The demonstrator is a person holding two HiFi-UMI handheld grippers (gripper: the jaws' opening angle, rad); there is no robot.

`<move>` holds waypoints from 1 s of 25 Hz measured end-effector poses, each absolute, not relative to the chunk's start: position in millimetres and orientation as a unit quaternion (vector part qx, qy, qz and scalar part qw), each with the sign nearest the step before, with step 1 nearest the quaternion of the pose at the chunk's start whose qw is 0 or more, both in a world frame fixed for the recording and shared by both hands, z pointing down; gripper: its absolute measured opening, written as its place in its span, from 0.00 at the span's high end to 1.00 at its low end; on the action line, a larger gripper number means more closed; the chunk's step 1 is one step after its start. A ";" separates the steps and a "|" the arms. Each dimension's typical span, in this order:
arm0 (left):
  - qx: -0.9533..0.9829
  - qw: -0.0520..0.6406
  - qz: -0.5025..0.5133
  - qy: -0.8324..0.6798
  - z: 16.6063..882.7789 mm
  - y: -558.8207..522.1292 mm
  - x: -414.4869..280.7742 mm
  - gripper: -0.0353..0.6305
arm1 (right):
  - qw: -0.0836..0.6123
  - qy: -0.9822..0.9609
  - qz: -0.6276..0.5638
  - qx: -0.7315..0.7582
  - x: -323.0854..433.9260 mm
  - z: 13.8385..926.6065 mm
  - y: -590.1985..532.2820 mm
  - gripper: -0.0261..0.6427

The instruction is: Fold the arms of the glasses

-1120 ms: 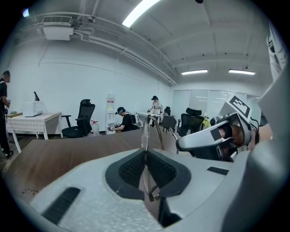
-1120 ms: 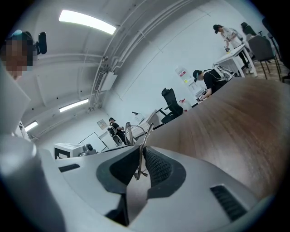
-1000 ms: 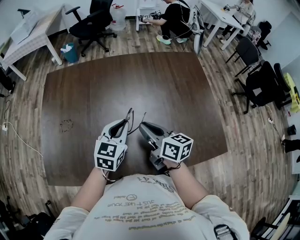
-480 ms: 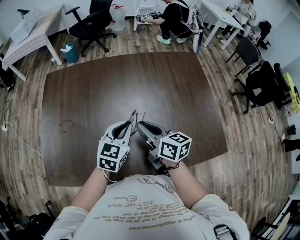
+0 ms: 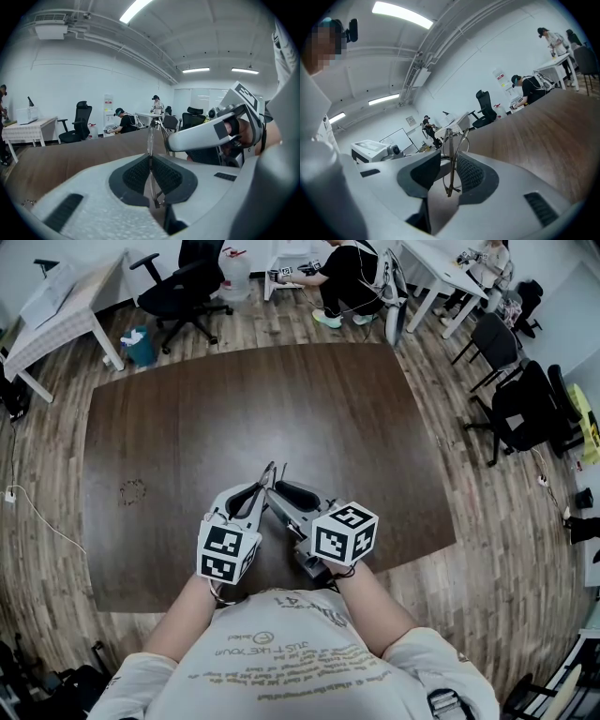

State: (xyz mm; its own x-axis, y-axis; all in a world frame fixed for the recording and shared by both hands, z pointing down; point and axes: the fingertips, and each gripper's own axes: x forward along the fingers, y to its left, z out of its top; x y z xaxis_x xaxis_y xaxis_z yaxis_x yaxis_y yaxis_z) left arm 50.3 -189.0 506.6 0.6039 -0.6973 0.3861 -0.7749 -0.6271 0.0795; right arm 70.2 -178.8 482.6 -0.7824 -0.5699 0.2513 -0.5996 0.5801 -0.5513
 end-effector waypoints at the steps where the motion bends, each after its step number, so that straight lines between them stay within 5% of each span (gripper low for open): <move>1: 0.887 0.119 0.163 -0.415 506.9 -188.7 50.9 0.90 | 0.028 -0.890 0.314 0.330 69.5 482.7 -178.7 0.81; 25: 0.875 0.108 0.194 -0.430 518.8 -191.8 48.0 0.90 | 0.021 -0.875 0.319 0.365 80.1 491.8 -184.6 0.69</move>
State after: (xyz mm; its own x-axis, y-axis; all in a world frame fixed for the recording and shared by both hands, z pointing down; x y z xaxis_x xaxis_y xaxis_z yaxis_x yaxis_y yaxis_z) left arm 48.0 -191.8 518.8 0.5556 -0.7104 0.4319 -0.7939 -0.6077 0.0217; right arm 80.1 -184.6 491.8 -0.7330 -0.6248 0.2690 -0.6513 0.5304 -0.5427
